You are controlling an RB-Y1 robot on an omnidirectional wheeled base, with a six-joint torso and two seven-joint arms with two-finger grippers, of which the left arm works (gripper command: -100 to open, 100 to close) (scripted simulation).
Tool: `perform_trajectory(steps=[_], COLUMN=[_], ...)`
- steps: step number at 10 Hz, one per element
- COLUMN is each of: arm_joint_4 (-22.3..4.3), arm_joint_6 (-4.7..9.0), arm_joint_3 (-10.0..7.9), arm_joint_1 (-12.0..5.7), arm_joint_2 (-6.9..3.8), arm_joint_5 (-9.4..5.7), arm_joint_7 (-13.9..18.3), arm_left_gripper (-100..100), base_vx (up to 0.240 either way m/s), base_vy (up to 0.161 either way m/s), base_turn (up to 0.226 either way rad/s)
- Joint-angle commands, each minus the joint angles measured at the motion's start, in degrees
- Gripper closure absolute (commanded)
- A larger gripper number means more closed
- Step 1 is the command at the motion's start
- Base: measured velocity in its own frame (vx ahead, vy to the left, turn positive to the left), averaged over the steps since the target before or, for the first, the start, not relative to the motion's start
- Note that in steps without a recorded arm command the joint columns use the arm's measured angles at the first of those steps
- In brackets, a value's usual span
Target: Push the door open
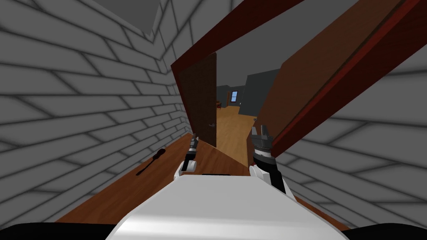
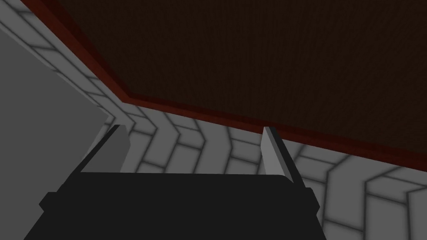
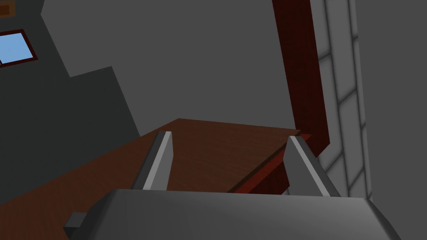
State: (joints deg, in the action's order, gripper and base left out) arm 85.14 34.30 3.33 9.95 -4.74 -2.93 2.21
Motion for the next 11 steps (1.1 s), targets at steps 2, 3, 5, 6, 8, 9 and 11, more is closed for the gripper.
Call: perform_trajectory(steps=[2,3,5,6,8,9,11], arm_joint_4=[-3.29,-5.22,-8.68,-9.07,-12.64,-14.56,-18.01], arm_joint_6=[0.84,1.31,2.26,2.26,3.21,3.67,4.59], arm_joint_3=[0.59,0.93,1.62,1.62,2.31,2.64,3.31], arm_joint_1=[-1.21,-2.02,-3.65,-3.65,-5.28,-6.07,-7.65], arm_joint_2=[-0.23,-0.36,-0.54,-0.54,-0.73,-0.79,-0.91], arm_joint_5=[0.09,0.14,0.24,0.24,0.34,0.39,0.49], arm_joint_7=[0.31,0.48,0.84,0.84,1.19,1.36,1.71], arm_left_gripper=[-100,-100,-100,-100,-100,-100,-100], base_vx=[0.075,0.054,0.08,0.05,0.054,0.072,0.082], base_vy=[0.059,0.03,0.046,0.046,0.045,0.062,0.068], base_turn=[-0.064,-0.059,-0.115,-0.027,-0.079,-0.113,-0.094])
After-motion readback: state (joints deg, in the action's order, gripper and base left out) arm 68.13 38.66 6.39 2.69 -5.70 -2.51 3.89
